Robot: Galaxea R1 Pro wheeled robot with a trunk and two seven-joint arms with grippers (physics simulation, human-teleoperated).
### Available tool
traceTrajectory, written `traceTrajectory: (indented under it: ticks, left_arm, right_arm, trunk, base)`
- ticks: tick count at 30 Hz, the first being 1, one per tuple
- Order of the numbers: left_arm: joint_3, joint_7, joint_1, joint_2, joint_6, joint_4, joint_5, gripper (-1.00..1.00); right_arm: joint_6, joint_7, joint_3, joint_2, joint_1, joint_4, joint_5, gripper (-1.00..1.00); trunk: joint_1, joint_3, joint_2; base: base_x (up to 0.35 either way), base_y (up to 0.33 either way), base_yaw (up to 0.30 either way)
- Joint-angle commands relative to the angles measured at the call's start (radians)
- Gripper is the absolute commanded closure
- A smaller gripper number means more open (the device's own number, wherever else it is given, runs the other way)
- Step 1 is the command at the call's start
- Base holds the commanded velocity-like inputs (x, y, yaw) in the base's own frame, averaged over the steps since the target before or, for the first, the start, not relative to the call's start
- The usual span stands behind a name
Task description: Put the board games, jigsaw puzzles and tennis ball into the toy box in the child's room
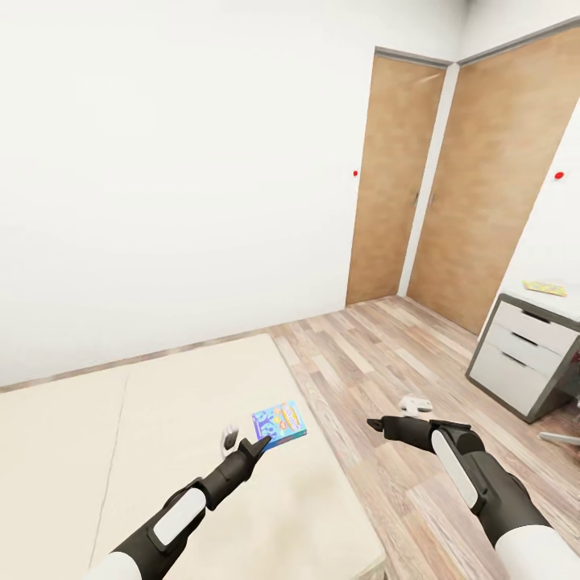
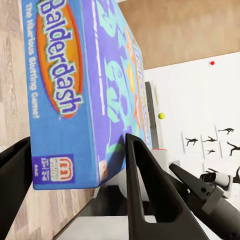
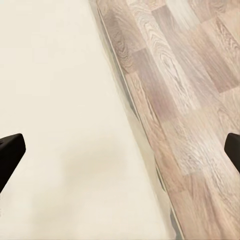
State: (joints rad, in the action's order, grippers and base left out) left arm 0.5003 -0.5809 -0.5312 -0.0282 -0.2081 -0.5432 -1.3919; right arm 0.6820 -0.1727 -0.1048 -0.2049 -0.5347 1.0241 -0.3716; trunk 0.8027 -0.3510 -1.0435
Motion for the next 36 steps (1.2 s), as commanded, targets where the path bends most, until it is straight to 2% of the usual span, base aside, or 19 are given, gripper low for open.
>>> traceTrajectory:
  ticks: [1, 14, 36]
  left_arm:
    - [0.004, -0.002, -0.001, -0.001, -0.005, 0.0, -0.01, 1.0]
    - [0.004, -0.002, -0.001, -0.001, -0.005, 0.0, -0.01, 1.0]
    - [0.007, -0.002, -0.001, -0.001, -0.006, -0.001, -0.01, 1.0]
  right_arm:
    - [0.004, -0.002, -0.001, -0.001, -0.001, 0.001, 0.002, -1.0]
    - [0.004, -0.01, -0.001, -0.001, -0.001, 0.004, -0.003, -1.0]
    - [0.006, -0.014, 0.0, -0.001, -0.001, 0.005, -0.004, -1.0]
  trunk:
    - [-0.004, 0.002, 0.006]
    - [-0.054, 0.044, 0.097]
    - [-0.138, 0.135, 0.251]
  base:
    - [0.0, 0.0, -0.01]
    - [0.0, 0.0, -0.026]
    - [0.0, 0.0, -0.214]
